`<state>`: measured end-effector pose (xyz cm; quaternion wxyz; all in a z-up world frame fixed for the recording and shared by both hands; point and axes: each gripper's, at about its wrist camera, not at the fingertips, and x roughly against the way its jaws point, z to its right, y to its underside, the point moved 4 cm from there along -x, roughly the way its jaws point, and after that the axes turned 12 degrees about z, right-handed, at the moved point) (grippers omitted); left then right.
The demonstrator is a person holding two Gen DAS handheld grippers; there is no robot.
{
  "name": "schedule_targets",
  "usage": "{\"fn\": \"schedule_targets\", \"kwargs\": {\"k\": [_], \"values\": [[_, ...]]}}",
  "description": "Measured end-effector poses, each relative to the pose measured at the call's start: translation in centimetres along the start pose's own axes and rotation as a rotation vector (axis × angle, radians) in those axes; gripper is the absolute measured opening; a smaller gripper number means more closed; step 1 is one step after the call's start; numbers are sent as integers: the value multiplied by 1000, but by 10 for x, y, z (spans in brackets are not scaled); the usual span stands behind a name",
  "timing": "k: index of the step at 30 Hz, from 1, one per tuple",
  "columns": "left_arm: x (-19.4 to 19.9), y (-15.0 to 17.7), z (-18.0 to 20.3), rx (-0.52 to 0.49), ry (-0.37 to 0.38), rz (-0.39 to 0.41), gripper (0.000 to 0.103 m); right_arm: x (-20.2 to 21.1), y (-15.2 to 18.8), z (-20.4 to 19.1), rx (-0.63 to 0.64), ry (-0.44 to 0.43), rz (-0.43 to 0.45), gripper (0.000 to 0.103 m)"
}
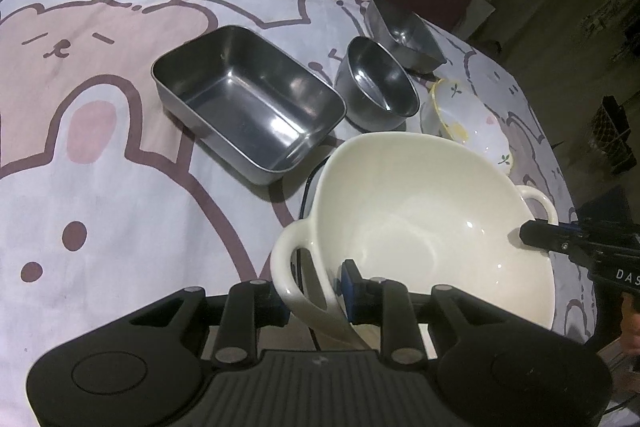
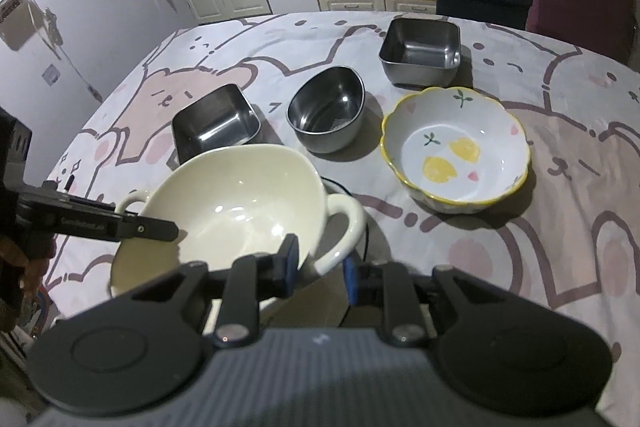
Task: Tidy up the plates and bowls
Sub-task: 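Carry the cream bowl with both grippers over the white plate, then lower the cream bowl onto the white plate with both grippers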
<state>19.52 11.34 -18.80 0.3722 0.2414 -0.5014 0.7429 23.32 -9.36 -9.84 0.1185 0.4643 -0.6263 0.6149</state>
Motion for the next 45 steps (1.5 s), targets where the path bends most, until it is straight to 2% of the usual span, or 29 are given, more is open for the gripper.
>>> {"fn": "schedule_targets", "kwargs": {"k": [7, 11, 19, 20, 21, 22, 23, 26, 31, 40, 45], "values": [[-5, 0, -4, -2, -16, -13, 27, -6, 0, -3, 6, 3, -18, 28], [-8, 1, 1, -39, -25, -14, 27, -9, 1, -6, 21, 1, -27, 28], [-13, 2, 6, -67, -17, -30, 26, -15, 8, -7, 79, 42, -62, 27], [-13, 2, 7, -79, -21, -26, 25, -15, 10, -7, 84, 42, -69, 26], [-13, 2, 8, -82, -20, -24, 25, -16, 11, -7, 88, 41, -74, 1], [-14, 1, 7, -69, -22, -24, 25, -13, 11, -12, 98, -16, -51, 0], [-14, 2, 6, -57, -24, -29, 25, -9, 7, -19, 105, -61, -24, 0], [-15, 2, 7, -63, -30, -29, 25, -10, 5, -32, 101, -81, -36, 0], [-15, 1, 7, -60, -29, -33, 25, -17, 11, -37, 116, -76, -83, 0], [-17, 1, 7, -57, -28, -42, 25, -15, 6, -25, 80, -56, -73, 0], [-17, 2, 7, -56, -28, -42, 25, -13, -2, -7, 6, -37, -53, 3]]}}
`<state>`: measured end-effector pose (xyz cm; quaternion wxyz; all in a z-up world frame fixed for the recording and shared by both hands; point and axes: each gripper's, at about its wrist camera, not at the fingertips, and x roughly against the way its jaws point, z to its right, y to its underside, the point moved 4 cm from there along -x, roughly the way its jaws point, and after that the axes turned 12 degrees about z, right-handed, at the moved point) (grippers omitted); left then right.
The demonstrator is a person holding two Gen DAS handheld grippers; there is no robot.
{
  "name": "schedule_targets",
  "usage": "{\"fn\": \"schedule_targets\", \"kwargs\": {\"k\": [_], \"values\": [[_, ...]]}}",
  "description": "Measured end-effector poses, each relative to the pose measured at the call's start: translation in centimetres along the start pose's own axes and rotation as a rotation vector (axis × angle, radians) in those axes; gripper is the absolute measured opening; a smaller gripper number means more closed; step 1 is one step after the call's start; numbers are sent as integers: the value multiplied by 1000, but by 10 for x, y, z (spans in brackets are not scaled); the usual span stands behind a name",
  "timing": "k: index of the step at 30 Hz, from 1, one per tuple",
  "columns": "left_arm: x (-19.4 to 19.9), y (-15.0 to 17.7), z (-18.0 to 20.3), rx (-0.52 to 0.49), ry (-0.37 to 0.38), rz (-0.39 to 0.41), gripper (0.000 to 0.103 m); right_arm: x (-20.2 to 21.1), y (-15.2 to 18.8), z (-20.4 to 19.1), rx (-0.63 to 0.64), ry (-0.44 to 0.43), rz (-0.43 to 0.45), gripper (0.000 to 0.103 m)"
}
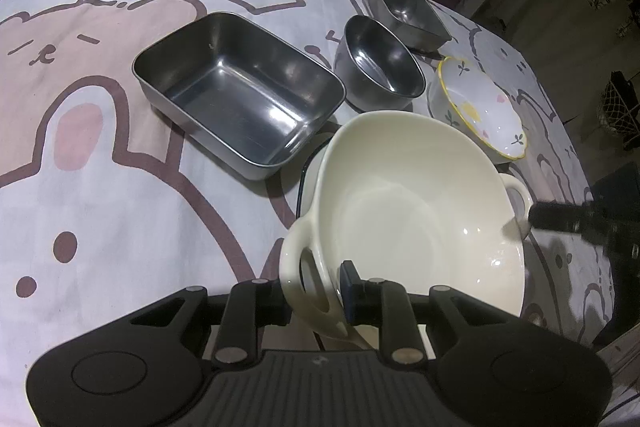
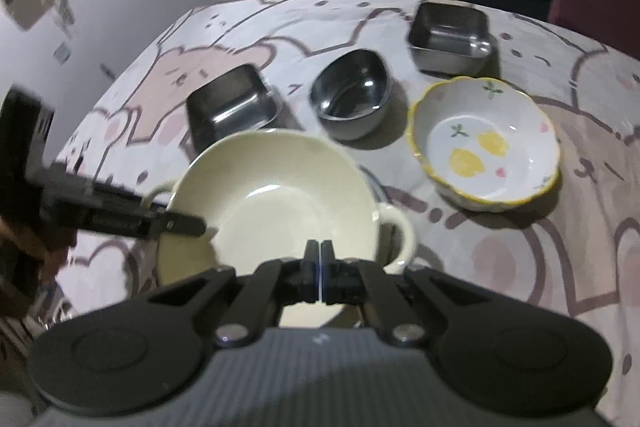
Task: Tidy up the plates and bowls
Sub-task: 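Lower the cream bowl onto the white plate with both grippers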
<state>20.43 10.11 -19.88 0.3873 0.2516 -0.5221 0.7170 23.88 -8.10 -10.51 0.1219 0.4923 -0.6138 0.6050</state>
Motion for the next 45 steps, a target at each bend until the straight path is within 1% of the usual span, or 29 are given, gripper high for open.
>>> {"fn": "schedule_targets", "kwargs": {"k": [2, 5, 6, 7, 9, 13, 16, 19, 20, 27, 36, 45], "values": [[0, 0, 1, -1, 0, -1, 25, 0, -3, 9, -31, 19, 9, 7], [0, 0, 0, 0, 0, 0, 25, 0, -7, 20, -57, 31, 10, 7], [0, 0, 0, -1, 0, 0, 25, -1, -8, 23, -61, 36, 10, 13], [0, 0, 0, -1, 0, 0, 25, -3, -8, 26, -66, 42, 9, 21], [0, 0, 0, -2, 0, 0, 25, -8, -9, 32, -71, 52, 0, 30], [0, 0, 1, -3, 0, -1, 25, -17, -8, 43, -69, 82, -26, 30], [0, 0, 1, -2, 0, -1, 25, -25, -7, 47, -91, 69, -50, 29], [0, 0, 0, -2, 0, -2, 25, -32, -5, 49, -107, 53, -69, 13], [0, 0, 0, -1, -1, -3, 25, -33, -5, 50, -111, 52, -71, 13], [-3, 0, 0, -6, 1, -15, 25, -28, -2, 42, -61, 71, -81, 12], [-4, 0, 1, -19, -6, -18, 26, -14, 11, 36, -39, 84, -97, 13], [-6, -2, 4, -30, -22, -13, 27, -10, 13, 36, -28, 86, -98, 14]]}}
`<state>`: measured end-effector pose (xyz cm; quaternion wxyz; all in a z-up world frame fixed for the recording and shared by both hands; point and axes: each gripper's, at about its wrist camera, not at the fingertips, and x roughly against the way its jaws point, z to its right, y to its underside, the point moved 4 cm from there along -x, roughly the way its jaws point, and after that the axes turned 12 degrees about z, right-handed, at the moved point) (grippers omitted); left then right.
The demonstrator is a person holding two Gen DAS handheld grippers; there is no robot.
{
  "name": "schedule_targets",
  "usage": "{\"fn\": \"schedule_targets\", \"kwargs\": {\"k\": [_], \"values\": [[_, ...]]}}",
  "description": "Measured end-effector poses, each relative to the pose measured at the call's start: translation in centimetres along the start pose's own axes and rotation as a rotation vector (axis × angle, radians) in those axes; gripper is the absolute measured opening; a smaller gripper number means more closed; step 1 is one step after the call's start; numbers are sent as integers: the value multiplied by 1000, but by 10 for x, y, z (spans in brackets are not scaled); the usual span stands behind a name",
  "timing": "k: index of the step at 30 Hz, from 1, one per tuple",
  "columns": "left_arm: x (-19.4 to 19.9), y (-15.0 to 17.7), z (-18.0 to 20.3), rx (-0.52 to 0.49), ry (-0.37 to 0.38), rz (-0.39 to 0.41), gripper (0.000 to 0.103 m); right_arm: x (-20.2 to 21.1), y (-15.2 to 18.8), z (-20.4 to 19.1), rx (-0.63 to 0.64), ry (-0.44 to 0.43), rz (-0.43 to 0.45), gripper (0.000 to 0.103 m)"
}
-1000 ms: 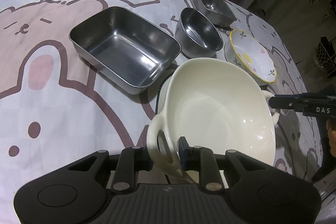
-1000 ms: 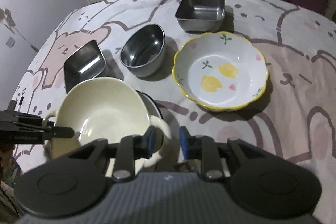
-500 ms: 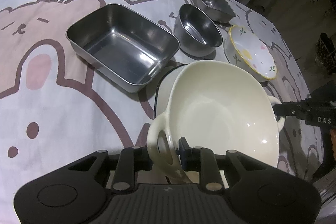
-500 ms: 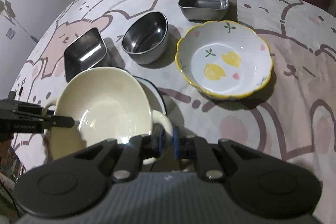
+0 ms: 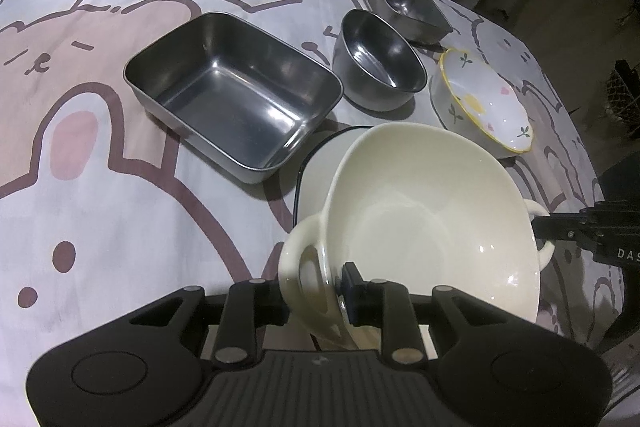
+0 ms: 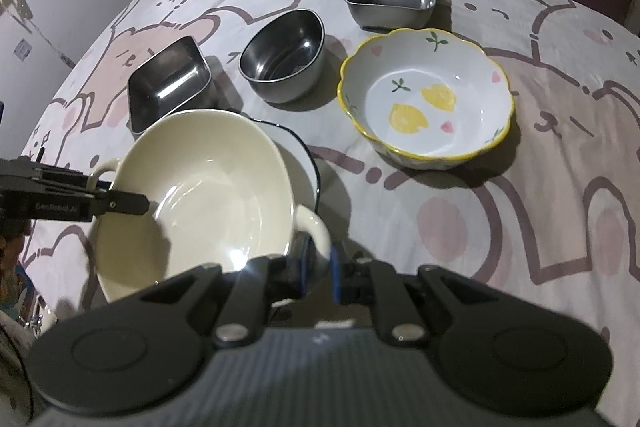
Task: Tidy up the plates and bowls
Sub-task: 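Lower the cream bowl onto the white plate with both grippers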
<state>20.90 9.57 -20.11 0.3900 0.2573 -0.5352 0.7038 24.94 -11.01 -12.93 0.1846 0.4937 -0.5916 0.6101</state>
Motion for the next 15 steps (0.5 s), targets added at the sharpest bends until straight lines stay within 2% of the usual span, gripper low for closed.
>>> {"fn": "schedule_targets", "kwargs": {"k": [15], "values": [[0, 0, 0, -8, -3, -25, 29, 0, 0, 1, -3, -1, 1, 14]]}}
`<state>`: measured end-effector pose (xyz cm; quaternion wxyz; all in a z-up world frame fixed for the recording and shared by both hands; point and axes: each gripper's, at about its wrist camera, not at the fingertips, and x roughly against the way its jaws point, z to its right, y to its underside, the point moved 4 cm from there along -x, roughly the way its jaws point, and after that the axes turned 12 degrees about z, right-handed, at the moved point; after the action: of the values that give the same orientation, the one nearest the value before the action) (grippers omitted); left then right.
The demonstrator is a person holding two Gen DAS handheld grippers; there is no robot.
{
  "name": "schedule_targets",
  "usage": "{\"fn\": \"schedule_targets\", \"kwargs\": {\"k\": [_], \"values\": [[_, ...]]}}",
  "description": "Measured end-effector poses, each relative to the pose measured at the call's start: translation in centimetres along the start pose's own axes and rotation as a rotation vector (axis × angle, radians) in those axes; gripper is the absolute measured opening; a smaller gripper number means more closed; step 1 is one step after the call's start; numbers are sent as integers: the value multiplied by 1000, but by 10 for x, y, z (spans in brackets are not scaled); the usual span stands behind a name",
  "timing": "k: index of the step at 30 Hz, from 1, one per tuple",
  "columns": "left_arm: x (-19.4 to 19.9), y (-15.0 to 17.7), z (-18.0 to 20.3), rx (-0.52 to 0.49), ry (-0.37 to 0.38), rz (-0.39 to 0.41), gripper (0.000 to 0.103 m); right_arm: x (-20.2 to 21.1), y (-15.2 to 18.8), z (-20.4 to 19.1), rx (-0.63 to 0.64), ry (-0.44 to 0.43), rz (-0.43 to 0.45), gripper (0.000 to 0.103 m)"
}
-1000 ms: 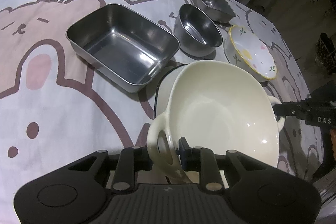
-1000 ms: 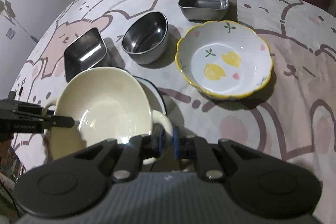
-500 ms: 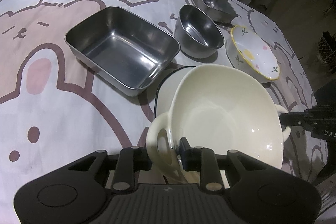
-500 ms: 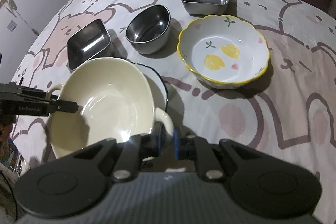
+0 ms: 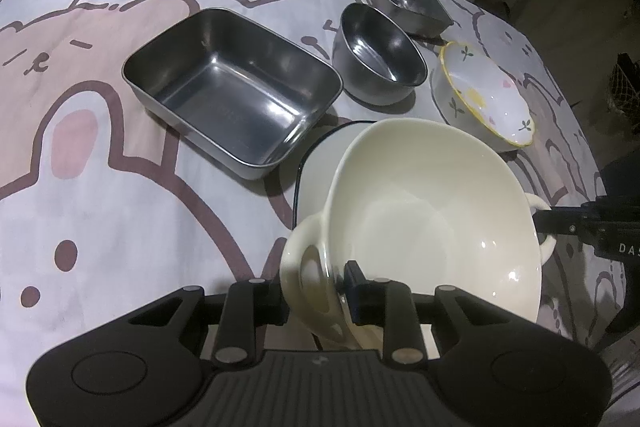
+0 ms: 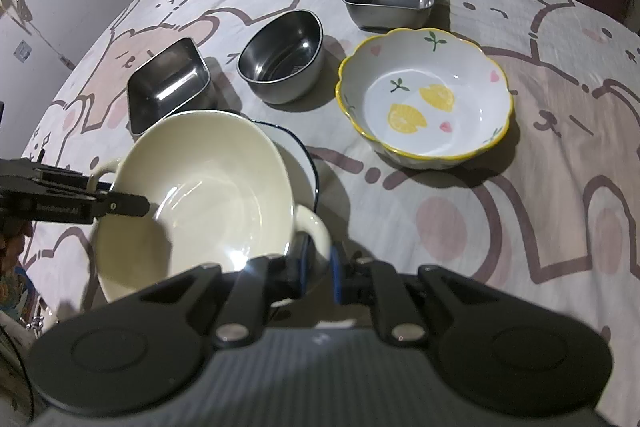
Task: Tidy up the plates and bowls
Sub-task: 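Lower the cream bowl onto the white plate with both grippers, then open both grippers to release the cream bowl, then move both grippers to the yellow-rimmed lemon-print bowl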
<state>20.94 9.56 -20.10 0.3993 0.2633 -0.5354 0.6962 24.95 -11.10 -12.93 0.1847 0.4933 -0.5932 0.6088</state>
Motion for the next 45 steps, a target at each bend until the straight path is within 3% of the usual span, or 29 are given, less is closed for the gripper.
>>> {"fn": "schedule_targets", "kwargs": {"k": [17, 25, 27, 30, 34, 37, 39, 45], "values": [[5, 1, -2, 20, 4, -14, 51, 0, 0, 0, -1, -1, 0, 14], [14, -1, 2, 24, 1, 4, 77, 3, -1, 1, -5, -7, 8, 16], [17, -1, 2, 26, -2, 7, 83, 7, -2, 2, -7, -11, 21, 22], [22, -1, 4, 25, -7, 20, 95, 13, -2, 1, -6, -27, 34, 49], [33, -4, 10, 4, -17, 50, 101, 22, 1, -4, 29, -41, 59, 68], [43, -9, 16, -12, -22, 93, 103, 30, 4, -6, 45, -50, 79, 91], [48, -15, 23, -26, -32, 124, 103, 38, 4, -5, 63, -46, 110, 100], [58, -38, 50, -32, -21, 228, 103, 68, -2, 8, 81, 10, 236, 103]]}}
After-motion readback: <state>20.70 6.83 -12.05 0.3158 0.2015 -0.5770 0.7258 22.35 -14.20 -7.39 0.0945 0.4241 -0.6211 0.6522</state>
